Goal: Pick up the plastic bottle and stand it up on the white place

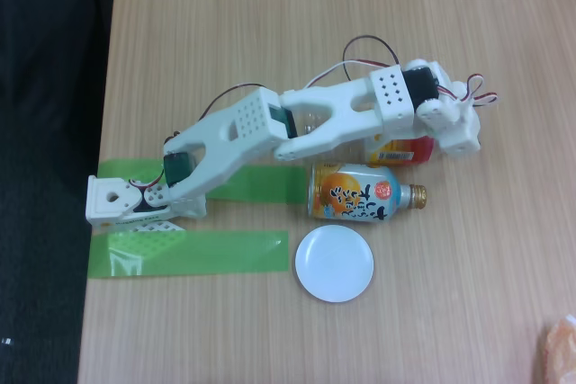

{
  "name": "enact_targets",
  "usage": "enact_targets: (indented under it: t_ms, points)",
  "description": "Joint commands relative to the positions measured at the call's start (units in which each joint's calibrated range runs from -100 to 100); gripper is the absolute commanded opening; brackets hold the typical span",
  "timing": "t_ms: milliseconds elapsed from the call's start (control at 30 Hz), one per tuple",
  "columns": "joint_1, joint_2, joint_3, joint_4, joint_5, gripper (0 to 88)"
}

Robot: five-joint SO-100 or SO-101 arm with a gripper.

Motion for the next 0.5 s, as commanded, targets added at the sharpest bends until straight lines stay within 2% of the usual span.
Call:
enact_targets:
  t_ms: [0,467]
  points:
    - [-0.2,1.8,-6.9,0.8,0.3,37.9]
    - [0.1,5.7,-9.2,1.1,0.3,37.9]
